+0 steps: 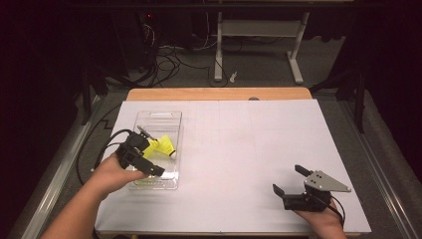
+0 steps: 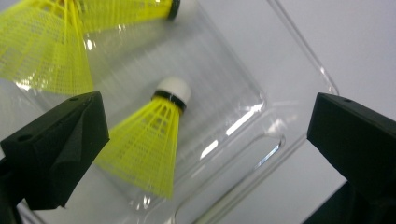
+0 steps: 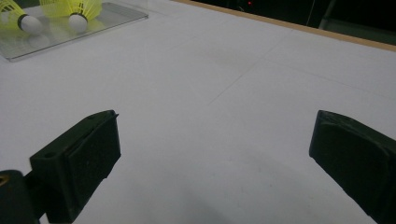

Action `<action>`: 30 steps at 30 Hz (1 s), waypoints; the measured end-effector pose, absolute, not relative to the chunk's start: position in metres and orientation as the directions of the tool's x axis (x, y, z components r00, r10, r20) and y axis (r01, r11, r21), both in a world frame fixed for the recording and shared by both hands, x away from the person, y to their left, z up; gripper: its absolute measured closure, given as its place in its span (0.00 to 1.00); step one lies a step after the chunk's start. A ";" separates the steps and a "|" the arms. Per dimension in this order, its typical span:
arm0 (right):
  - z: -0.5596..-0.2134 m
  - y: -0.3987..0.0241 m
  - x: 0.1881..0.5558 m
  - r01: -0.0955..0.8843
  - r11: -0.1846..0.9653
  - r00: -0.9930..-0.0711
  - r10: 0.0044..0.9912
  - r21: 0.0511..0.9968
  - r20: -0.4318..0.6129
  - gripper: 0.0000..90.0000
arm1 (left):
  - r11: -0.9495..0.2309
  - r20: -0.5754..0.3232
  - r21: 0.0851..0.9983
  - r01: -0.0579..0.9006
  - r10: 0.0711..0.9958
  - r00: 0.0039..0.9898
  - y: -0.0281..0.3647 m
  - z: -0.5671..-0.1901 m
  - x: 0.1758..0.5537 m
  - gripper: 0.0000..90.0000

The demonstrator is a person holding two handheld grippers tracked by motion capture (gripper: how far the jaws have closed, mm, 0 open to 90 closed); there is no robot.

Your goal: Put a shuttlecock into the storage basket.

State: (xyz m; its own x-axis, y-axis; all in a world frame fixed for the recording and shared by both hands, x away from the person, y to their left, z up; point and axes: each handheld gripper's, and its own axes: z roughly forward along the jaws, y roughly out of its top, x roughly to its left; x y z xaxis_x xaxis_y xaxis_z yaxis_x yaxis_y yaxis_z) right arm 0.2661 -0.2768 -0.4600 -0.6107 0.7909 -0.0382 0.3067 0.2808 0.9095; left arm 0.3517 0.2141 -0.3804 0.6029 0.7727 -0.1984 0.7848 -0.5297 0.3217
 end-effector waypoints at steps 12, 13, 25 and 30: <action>-0.460 -0.275 0.264 0.304 0.278 -0.609 0.793 0.911 -0.038 0.03 | -0.345 -0.263 0.575 0.741 0.780 0.567 0.228 -0.400 0.334 0.00; -0.460 -0.275 0.264 0.302 0.277 -0.608 0.793 0.912 -0.040 0.03 | -0.316 -0.268 0.599 0.736 0.787 0.556 0.228 -0.402 0.330 0.00; -0.459 -0.275 0.262 0.282 0.259 -0.601 0.798 0.924 -0.040 0.01 | -0.267 -0.233 0.740 0.617 0.759 0.608 0.248 -0.415 0.302 0.00; -0.459 -0.275 0.261 0.281 0.242 -0.594 0.804 0.929 -0.030 0.01 | -0.237 -0.205 0.801 0.550 0.755 0.623 0.254 -0.421 0.292 0.00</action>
State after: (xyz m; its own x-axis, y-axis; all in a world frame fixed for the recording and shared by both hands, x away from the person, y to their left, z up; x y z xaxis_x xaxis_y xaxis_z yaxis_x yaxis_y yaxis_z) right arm 0.2615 -0.2750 -0.4587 -0.5935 0.8043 -0.0303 0.2807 0.2421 0.9287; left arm 0.2920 0.2544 -0.4207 0.6232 0.7547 -0.2051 0.5501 -0.2367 0.8008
